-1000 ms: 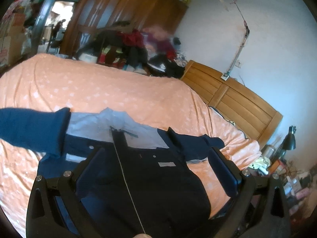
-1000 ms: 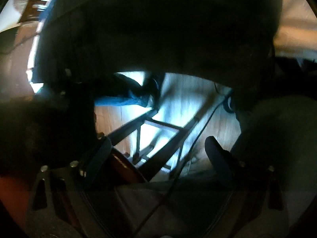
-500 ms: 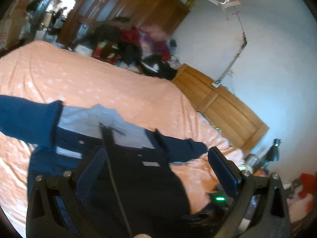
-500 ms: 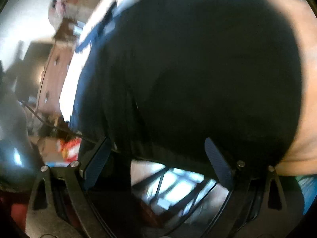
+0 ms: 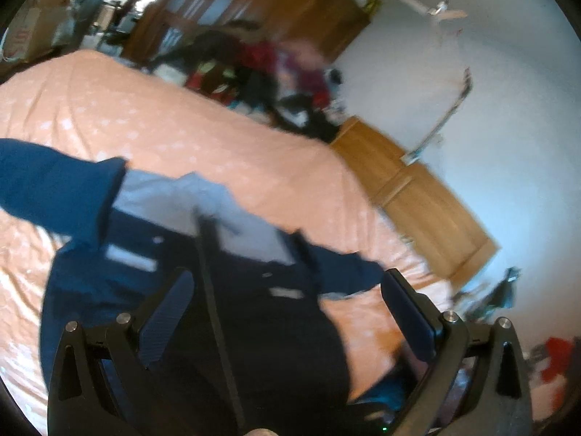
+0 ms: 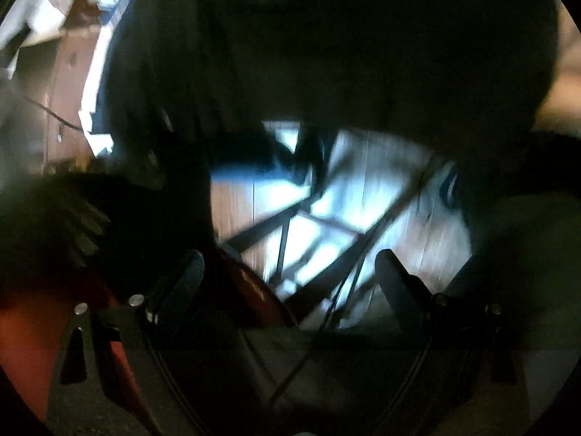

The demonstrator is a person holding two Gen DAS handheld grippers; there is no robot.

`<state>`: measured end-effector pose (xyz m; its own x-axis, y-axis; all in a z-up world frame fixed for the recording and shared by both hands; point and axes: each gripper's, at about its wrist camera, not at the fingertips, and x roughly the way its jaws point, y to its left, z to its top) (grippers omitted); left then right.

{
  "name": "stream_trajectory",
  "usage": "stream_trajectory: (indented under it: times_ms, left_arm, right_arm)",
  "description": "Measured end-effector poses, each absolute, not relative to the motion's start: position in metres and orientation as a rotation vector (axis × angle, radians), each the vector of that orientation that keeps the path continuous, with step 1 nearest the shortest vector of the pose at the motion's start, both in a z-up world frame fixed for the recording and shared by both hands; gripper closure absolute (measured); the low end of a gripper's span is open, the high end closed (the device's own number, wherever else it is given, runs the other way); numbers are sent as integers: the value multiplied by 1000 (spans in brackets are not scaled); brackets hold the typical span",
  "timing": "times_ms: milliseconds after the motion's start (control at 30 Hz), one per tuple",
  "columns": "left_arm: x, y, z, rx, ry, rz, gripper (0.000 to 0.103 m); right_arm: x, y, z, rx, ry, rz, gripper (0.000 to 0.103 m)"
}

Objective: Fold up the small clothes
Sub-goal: 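Raise both tools and move them over the spread navy shirt, then grasp the shirt's sleeve cuff with the right gripper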

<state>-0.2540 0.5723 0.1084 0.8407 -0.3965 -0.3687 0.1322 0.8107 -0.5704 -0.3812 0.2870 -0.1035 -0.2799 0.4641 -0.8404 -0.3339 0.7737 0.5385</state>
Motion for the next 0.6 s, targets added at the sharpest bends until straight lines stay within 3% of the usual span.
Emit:
stream_trajectory:
  times_ms: [167, 233, 267, 300, 433, 600]
  left_arm:
    - [-215, 574, 50, -448, 617, -135, 0]
    - [-196, 576, 23, -420, 667, -87, 0]
    - [-189, 577, 12, -414, 690, -72, 0]
    - [-179, 578, -3, -408, 726, -56, 0]
    - [-147, 579, -59, -403, 860, -11, 0]
    - [-138, 574, -77, -340, 884, 28, 0]
  right_arm:
    - [-332, 259, -23, 107, 1311, 722, 9]
    - [-308, 237, 25, 158, 1074, 655, 8]
    - [-298, 221, 44, 199, 960, 607, 0]
    - [-286, 201, 55, 255, 849, 548, 0]
    - [-222, 145, 13, 365, 921, 405, 0]
    - [-144, 44, -38, 614, 906, 225, 7]
